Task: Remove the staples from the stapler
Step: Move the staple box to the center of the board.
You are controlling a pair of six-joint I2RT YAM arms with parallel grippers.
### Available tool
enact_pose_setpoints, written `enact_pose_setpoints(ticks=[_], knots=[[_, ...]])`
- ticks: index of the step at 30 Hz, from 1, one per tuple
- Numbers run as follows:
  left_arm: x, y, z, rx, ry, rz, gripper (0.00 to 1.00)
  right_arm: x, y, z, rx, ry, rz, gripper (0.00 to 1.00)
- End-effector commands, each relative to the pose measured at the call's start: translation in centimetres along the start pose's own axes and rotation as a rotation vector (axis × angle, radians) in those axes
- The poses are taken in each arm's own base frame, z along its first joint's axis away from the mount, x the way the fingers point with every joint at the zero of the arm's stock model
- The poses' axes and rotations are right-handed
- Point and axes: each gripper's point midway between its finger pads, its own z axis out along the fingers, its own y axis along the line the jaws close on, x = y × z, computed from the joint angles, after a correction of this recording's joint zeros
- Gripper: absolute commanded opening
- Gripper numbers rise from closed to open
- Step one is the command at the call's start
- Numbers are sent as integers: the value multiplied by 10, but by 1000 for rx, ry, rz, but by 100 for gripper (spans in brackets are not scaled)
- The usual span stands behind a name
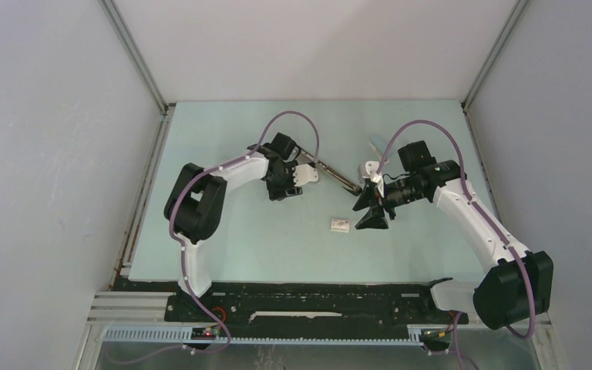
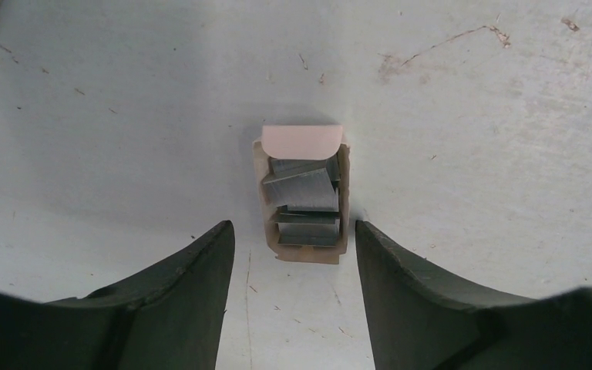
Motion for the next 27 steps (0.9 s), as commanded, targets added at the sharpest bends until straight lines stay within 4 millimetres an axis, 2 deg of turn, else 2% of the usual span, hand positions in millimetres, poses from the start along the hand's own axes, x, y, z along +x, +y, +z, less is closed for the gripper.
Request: enact_pose_setpoints(ticks=[1,6,8,13,19,27], knots=[[-13,11,-5,-29,2,27,64,-11,4,-4,0,-36,-33,64],[-14,10,-5,-28,4,33,57,-11,4,-6,3,-41,-30,63],[-16,10,-6,-32,-2,33,51,-11,4,-7,4,-42,-29,63],[-24,7,-8,-31,-20,39,46,-11,4,-7,5,-45,-31,63],[-22,4,-9,-29,-18,39,39,-12,4,-9,9,-51,-32,64],[-19,-1,-15,-33,-19,39,37,-13,6,-9,5,-56,-35,63]])
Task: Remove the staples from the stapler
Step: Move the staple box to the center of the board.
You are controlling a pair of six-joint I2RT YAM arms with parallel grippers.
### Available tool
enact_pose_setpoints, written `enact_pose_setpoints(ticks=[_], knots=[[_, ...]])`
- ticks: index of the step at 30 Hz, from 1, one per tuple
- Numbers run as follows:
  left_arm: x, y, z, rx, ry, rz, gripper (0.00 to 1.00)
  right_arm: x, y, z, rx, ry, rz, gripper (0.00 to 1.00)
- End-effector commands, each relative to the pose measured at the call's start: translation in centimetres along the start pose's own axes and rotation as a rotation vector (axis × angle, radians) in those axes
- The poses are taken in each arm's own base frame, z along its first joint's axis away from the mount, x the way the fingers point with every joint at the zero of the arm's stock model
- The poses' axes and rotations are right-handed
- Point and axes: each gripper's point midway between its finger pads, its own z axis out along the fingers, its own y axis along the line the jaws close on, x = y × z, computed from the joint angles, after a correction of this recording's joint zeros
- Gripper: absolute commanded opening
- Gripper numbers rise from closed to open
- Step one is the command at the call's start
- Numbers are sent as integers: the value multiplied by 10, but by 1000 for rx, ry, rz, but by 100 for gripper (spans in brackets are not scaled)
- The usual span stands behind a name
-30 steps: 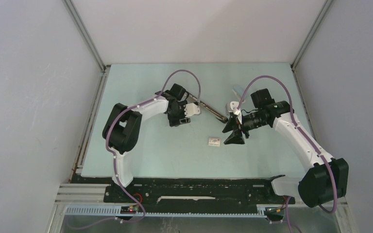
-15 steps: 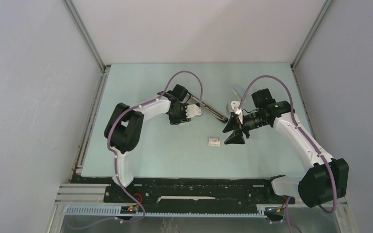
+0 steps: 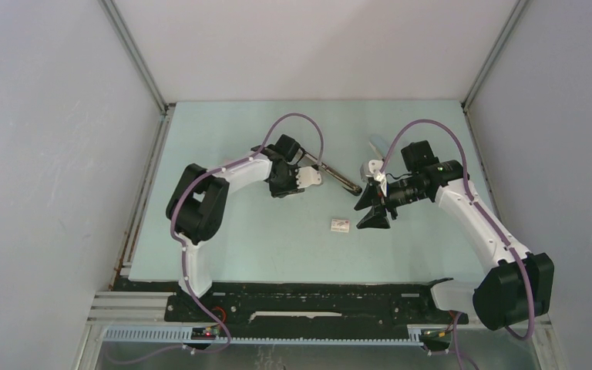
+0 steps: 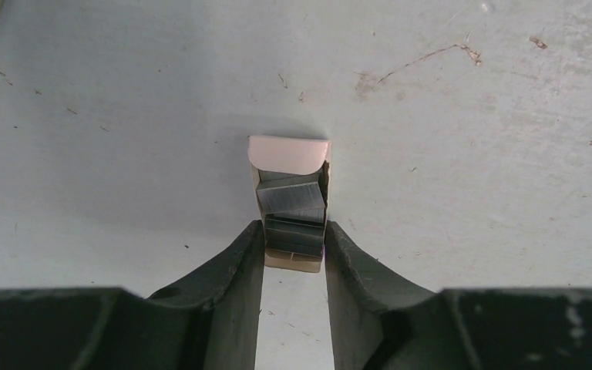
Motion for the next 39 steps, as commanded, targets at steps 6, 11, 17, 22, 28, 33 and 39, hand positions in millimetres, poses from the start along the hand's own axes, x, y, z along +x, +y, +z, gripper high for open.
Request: enact_pose_setpoints(ticks=[6,11,17,22,28,33,39], knots=[[-6,-9,-20,-28,-26,22,37,-12,6,-5,-1,-39,-48,64],[-4,-26,-21,-13,-19,50,36,-14,8,-4,-6,-44,-48,64],[-2,-44,-22,6,-3,68,36,-14,9,-5,-8,-47,-50,64],[-3,-52,-23,18,-2,71,36,-15,9,-5,-7,-49,-54,64],[0,-63,-20,36,16,85,36,-15,10,-5,-9,-50,-53,64],[2,-70,-20,49,25,94,36,-15,10,-6,-9,-53,-52,64],[-2,-73,-20,51,22,95,37,-15,10,-6,-11,-55,-52,64]])
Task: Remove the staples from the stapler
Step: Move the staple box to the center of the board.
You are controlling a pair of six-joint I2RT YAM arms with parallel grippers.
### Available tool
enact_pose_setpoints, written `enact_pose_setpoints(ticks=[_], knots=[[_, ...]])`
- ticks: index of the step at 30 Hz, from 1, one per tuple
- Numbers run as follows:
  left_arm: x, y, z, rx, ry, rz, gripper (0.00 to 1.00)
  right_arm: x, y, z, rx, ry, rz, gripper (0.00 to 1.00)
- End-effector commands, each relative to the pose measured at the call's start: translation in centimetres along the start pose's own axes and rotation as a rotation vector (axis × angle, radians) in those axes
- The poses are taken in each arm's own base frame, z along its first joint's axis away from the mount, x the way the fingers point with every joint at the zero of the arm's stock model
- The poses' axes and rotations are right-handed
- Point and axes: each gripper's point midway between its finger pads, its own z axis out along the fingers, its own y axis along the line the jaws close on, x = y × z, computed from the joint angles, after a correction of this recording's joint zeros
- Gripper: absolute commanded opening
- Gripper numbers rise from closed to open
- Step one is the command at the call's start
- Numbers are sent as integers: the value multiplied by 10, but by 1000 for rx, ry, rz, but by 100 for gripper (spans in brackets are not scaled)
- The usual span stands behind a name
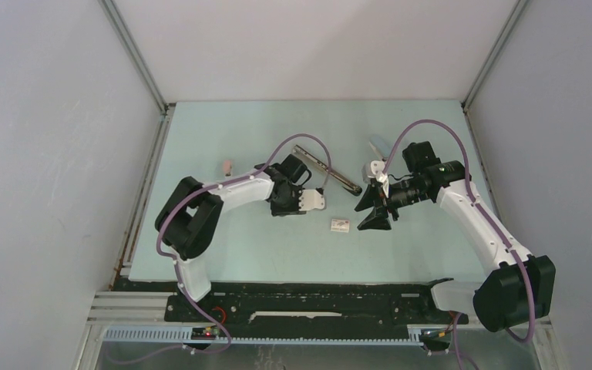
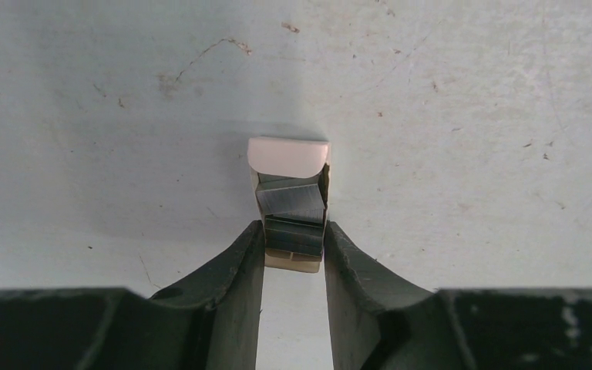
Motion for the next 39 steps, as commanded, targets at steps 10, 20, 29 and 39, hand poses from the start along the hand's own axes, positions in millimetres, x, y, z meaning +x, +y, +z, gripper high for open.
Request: enact_pose_setpoints(ticks=[10,20,29,39], knots=[[-5,11,-22,-120,15,-92,73,-11,5,-4,-5,-39,-45,64],[-34,36,-102,-413,-234,-309,75,-11,9,-5,-15,-43,-62,64],[-49,21,-155,-564,-731,-689,80,-10,13,-1,-30,-12,-122,64],[-8,17,-155,-578,-902,-1158,86,8,-4,33,-39,160,-194,67]])
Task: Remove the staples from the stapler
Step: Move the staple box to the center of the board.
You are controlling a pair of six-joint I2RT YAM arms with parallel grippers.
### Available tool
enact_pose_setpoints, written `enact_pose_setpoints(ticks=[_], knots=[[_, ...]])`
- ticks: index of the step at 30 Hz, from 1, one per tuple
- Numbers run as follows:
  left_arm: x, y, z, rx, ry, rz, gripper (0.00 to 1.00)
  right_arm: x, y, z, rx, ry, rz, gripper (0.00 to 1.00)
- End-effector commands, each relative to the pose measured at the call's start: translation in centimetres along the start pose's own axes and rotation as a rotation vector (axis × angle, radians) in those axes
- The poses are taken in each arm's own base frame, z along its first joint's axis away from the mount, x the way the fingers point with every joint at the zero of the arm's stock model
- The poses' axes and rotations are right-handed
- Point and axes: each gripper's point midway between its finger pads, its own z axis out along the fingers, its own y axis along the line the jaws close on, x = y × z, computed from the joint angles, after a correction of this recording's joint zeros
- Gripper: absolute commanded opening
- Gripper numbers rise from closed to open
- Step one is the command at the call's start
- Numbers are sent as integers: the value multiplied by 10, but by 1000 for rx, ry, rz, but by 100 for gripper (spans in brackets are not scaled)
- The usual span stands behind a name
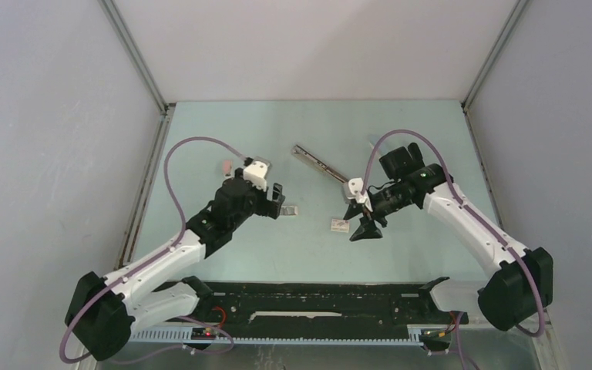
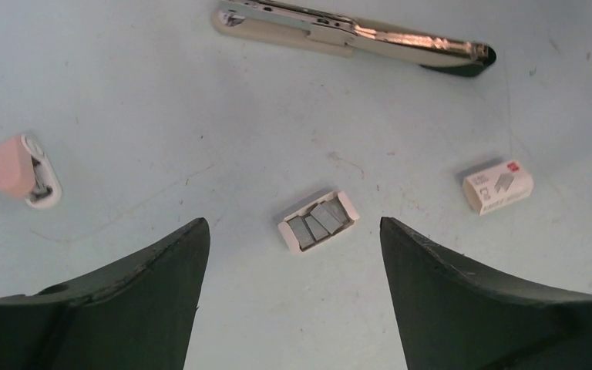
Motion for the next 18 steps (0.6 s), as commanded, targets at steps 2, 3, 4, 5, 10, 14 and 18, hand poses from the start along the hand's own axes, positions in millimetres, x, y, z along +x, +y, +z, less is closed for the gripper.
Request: enact_pose_setpoints(ticks=[2,3,4,5,10,14,18], knots=[[-4,18,-8,-61,-136,-324,86,8,-31,7,74,60,-26,67],[1,21,-10,-66,-152,-355,86,13,-37,9,90,76,-36,67],[4,23,-12,-67,-169,-381,86,21,-42,12,107,99,-42,68],[9,27,-14,-76,-181,-409,85,30,-49,13,132,131,-56,67],[21,34,-20,-77,-213,-476,83,45,-64,24,157,166,-79,68],[25,37,-22,-90,-217,-476,83,52,-67,33,146,197,-85,68],[26,37,-24,-90,-223,-473,83,57,-62,40,123,229,-80,68]])
